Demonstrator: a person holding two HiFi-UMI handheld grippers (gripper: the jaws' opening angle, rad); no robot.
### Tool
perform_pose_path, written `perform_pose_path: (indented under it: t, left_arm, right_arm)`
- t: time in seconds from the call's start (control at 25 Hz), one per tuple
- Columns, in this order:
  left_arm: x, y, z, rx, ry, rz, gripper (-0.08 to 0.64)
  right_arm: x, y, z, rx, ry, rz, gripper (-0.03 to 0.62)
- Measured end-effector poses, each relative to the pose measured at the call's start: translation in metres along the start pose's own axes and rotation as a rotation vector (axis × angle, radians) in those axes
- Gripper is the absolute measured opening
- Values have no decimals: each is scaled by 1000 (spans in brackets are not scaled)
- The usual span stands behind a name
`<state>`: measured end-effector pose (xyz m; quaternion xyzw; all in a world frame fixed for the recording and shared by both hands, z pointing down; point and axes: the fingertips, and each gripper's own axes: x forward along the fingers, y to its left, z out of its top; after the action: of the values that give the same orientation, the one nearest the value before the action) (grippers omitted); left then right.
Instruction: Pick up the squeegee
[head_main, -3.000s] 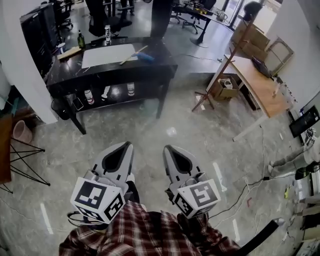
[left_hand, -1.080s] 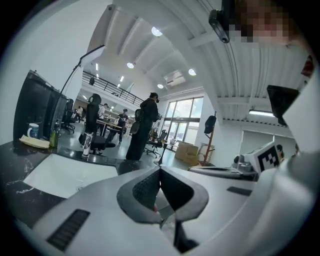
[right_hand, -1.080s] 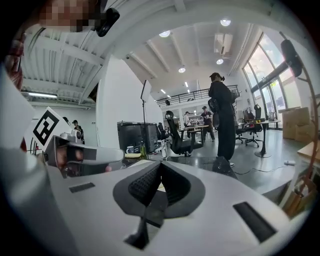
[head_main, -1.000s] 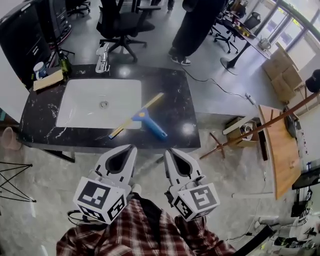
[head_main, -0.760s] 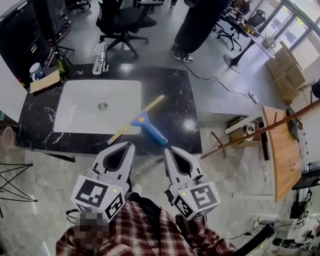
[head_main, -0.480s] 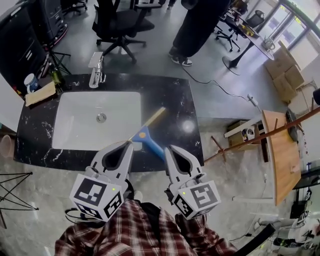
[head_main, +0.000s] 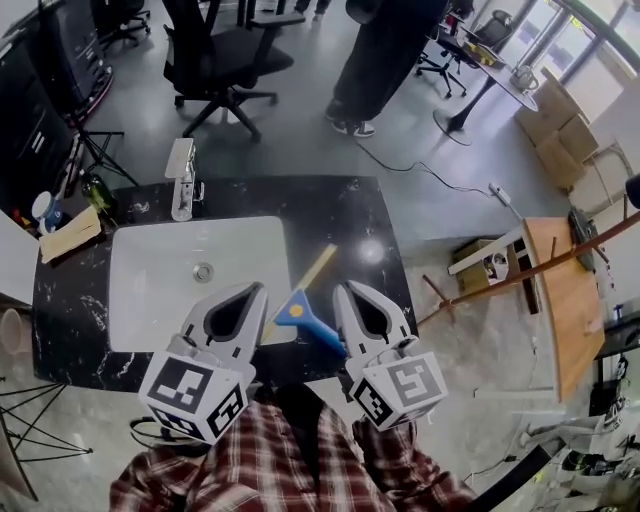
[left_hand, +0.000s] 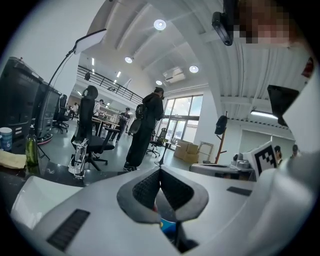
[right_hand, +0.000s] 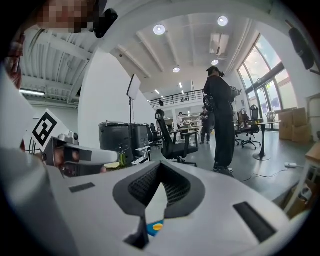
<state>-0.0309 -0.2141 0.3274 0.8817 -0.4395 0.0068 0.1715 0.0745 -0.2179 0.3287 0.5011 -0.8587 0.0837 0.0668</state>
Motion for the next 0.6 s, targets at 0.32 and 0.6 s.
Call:
perform_pose_path:
  t: [0.32, 0.6]
  left_arm:
    - [11, 6, 8, -16, -3, 4, 9]
    - [22, 3, 12, -34, -8, 15, 9]
  right_arm:
    - [12, -10, 6, -9, 22, 0, 11]
    - [14, -19, 7, -23, 64, 43, 12]
